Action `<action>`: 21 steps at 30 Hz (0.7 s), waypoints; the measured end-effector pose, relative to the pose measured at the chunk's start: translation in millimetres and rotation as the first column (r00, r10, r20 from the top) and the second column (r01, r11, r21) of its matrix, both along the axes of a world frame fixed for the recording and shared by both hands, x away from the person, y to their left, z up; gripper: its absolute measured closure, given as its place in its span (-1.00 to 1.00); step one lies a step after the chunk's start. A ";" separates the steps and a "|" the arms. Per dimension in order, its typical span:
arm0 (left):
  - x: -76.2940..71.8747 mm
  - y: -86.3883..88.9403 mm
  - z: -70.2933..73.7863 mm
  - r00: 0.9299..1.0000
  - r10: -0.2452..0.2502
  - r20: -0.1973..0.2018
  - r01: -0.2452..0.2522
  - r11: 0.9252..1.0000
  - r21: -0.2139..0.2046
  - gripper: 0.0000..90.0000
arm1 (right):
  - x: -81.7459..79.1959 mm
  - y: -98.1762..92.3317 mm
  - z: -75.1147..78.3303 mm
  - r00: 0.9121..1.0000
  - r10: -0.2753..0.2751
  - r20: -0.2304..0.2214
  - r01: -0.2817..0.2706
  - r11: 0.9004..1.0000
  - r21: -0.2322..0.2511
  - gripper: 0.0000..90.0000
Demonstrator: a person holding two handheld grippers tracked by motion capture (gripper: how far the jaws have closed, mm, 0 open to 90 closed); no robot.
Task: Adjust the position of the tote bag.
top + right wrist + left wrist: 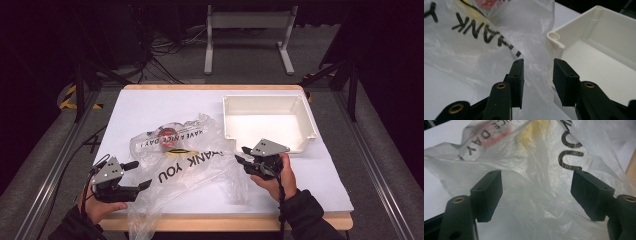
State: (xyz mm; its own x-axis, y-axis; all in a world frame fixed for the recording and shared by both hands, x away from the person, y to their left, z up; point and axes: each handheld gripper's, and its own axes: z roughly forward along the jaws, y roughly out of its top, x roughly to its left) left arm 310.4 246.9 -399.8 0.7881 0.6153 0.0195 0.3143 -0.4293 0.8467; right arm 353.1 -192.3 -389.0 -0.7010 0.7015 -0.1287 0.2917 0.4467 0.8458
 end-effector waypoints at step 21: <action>-16.6 -61.4 -19.6 0.958 -0.266 -0.104 0.276 0.957 0.093 -0.25 | -22.9 41.9 -16.9 0.970 0.231 -0.072 -0.235 0.971 -0.044 0.50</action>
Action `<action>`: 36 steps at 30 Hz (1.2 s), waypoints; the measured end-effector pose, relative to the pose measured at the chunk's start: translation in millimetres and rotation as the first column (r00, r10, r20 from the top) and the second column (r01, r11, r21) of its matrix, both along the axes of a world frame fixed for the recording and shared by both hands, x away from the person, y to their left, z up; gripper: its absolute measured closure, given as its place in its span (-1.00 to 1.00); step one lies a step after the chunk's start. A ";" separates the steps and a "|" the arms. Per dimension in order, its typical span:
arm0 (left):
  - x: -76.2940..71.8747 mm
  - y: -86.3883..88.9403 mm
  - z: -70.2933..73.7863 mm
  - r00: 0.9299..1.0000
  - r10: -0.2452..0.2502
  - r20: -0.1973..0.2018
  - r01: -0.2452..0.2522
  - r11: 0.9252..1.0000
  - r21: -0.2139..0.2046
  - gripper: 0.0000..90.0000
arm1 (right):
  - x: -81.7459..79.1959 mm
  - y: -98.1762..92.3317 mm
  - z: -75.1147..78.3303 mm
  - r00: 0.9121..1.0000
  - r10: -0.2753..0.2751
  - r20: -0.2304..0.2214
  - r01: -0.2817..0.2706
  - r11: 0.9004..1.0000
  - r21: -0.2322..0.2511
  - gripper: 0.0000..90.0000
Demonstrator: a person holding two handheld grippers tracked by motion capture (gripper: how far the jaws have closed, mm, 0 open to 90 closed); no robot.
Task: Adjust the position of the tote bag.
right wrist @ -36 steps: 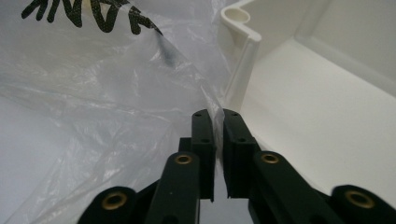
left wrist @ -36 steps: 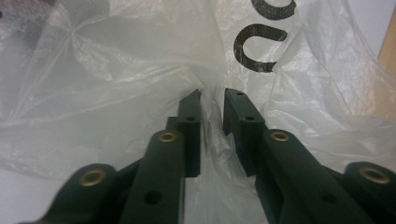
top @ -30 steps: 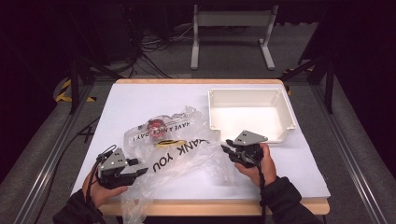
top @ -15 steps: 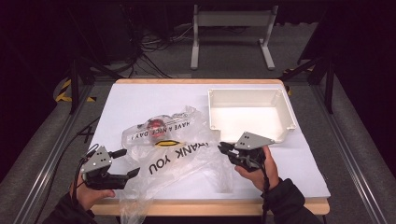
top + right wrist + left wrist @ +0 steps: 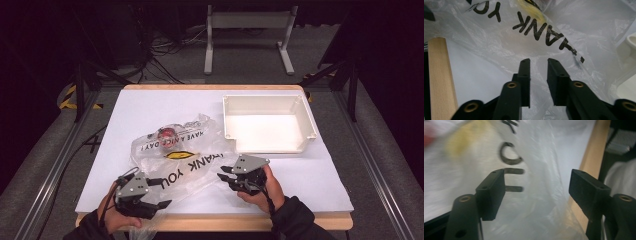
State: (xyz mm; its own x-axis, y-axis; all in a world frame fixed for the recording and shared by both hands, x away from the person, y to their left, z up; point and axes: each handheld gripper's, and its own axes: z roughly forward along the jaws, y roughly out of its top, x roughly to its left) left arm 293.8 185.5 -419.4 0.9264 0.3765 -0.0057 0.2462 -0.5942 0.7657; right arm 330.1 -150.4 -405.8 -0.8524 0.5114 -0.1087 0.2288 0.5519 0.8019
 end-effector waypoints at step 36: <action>18.7 7.0 5.9 0.994 0.077 0.071 -0.078 0.997 0.012 1.00 | -24.8 23.3 6.1 0.983 0.183 0.011 -0.184 0.982 0.048 0.30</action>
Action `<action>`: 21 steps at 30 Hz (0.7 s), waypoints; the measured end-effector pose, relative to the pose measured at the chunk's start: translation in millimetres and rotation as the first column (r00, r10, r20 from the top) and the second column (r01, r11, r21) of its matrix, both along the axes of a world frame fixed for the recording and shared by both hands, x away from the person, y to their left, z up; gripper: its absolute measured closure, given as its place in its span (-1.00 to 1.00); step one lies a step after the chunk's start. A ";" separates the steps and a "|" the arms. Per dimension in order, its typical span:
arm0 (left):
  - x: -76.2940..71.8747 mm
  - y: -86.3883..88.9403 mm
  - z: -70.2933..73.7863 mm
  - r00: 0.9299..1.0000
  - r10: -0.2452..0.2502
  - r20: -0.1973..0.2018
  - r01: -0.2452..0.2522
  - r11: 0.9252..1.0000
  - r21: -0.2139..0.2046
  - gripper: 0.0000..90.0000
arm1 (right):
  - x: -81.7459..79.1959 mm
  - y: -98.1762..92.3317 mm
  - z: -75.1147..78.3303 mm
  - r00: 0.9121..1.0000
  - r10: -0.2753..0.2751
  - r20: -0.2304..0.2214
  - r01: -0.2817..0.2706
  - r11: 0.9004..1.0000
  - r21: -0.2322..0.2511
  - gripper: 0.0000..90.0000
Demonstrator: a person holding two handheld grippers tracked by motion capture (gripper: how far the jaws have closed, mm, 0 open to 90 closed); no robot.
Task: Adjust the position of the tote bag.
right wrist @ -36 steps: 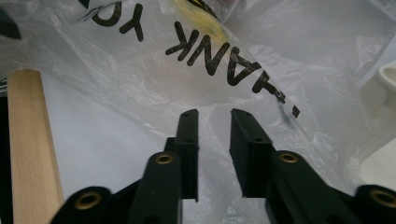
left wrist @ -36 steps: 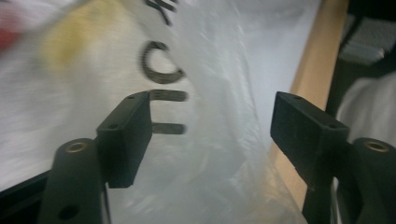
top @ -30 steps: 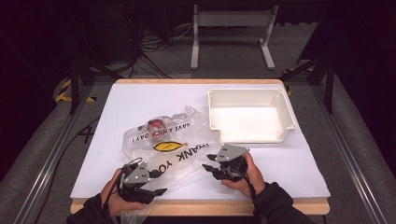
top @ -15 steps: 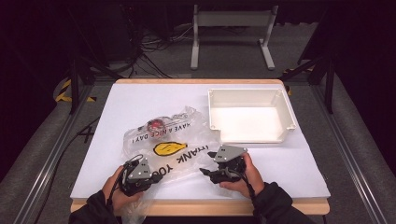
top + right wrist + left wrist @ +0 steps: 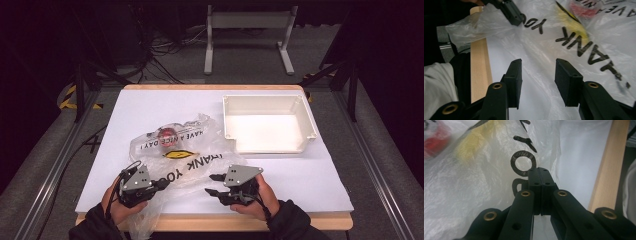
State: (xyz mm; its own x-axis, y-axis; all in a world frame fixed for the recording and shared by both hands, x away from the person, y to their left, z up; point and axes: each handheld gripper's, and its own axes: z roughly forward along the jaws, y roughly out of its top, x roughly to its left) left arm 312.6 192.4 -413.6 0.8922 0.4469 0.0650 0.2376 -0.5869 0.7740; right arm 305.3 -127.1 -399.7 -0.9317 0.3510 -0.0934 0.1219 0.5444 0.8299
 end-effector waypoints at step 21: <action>5.3 18.2 15.1 0.997 0.062 0.049 -0.060 0.997 -0.046 1.00 | 21.5 -12.1 -10.8 0.981 -0.127 0.146 0.139 0.988 -0.071 0.00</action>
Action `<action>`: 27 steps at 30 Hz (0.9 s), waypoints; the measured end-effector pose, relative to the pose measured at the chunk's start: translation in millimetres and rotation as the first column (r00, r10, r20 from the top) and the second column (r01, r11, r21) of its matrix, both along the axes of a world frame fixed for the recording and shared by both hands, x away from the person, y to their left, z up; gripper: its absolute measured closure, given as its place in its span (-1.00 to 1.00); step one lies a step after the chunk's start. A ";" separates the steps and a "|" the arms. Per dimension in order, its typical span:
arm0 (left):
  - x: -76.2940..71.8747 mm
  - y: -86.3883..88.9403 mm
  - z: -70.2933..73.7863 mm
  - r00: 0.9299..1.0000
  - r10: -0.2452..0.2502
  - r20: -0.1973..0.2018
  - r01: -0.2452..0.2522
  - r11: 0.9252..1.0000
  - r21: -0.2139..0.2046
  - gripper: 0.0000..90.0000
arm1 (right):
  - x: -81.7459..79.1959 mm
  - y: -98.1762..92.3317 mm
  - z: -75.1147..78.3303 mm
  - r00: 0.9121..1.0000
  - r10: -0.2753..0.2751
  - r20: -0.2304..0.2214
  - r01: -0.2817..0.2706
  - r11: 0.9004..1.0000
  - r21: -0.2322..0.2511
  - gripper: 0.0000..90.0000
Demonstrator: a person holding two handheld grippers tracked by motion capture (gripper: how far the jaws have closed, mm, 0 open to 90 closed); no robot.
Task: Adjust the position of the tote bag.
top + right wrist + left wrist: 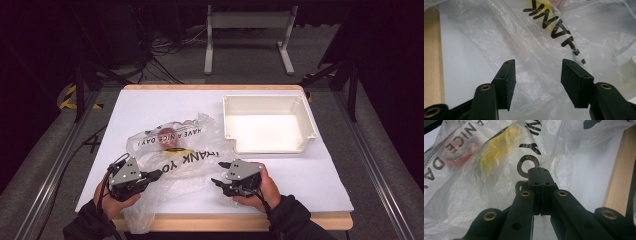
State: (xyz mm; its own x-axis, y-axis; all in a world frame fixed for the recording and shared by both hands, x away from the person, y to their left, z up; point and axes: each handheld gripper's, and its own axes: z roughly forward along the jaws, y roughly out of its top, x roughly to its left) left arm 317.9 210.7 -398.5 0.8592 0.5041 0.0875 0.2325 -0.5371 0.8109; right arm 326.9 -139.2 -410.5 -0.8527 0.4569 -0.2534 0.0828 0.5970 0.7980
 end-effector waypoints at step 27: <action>13.2 23.7 5.0 0.992 0.104 0.064 -0.104 0.995 -0.009 1.00 | 26.5 7.6 9.6 0.997 -0.051 0.053 0.052 0.999 -0.002 1.00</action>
State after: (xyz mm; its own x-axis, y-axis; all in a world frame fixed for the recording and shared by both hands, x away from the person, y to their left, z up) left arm 331.1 234.3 -393.5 0.7947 0.5912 0.1377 0.2347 -0.5084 0.8285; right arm 353.3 -131.6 -400.9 -0.8134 0.4991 -0.2987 0.0714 0.5953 0.8003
